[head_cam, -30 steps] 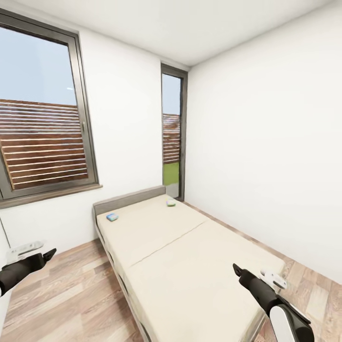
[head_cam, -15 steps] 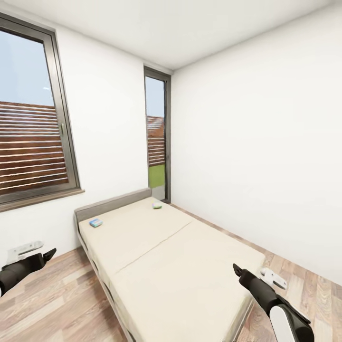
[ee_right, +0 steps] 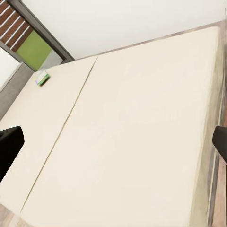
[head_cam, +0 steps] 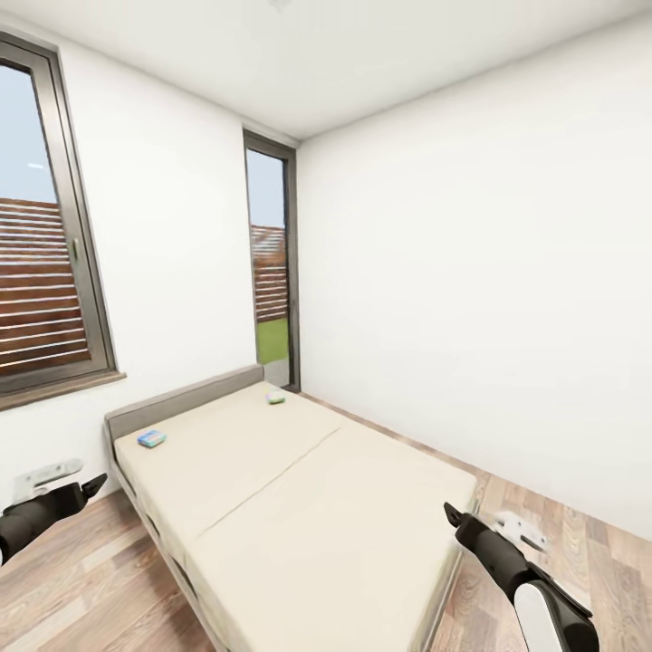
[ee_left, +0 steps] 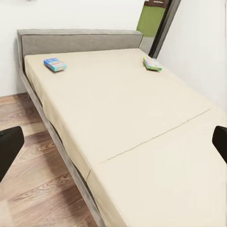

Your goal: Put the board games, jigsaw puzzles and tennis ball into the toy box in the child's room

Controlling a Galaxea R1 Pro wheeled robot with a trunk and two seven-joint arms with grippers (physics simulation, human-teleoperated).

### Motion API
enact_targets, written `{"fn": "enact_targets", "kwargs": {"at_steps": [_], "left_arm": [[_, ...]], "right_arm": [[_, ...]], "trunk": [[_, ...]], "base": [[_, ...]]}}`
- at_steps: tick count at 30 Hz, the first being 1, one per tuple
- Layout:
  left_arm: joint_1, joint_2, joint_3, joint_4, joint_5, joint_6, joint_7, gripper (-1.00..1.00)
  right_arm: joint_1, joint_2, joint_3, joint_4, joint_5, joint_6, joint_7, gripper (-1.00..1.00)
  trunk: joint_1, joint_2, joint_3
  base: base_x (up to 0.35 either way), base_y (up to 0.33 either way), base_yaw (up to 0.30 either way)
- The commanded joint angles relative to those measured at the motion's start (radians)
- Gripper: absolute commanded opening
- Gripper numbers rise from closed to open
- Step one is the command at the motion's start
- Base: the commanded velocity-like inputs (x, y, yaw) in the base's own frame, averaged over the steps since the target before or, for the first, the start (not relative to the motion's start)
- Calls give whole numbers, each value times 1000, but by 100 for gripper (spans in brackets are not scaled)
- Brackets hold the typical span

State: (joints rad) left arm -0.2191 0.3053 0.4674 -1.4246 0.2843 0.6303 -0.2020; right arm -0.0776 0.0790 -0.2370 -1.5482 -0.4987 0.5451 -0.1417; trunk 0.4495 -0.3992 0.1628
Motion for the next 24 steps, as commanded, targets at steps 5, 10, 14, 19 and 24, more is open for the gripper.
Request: {"fn": "enact_targets", "kwargs": {"at_steps": [5,10,14,19,24], "left_arm": [[0,0,2,-1,4,6,-4,100],[0,0,1,-1,4,6,-4,100],[0,0,1,-1,3,6,-4,100],[0,0,1,-1,3,6,-4,100],[0,0,1,-1,3,6,-4,100]], "right_arm": [[-1,0,-1,-1,-11,4,-6,100],[-1,-1,-3,-1,-10,4,29,100],[-1,-1,-8,-1,-10,5,67,100],[-1,-1,-13,-1,-9,7,93,100],[-1,-1,-14,-1,-10,7,99,100]], "trunk": [[0,-1,5],[0,-1,10],[0,-1,14],[0,-1,18],[0,-1,23]], "base": [[0,40,-225],[0,10,-225],[0,3,-225],[0,1,-225],[0,0,-225]]}}
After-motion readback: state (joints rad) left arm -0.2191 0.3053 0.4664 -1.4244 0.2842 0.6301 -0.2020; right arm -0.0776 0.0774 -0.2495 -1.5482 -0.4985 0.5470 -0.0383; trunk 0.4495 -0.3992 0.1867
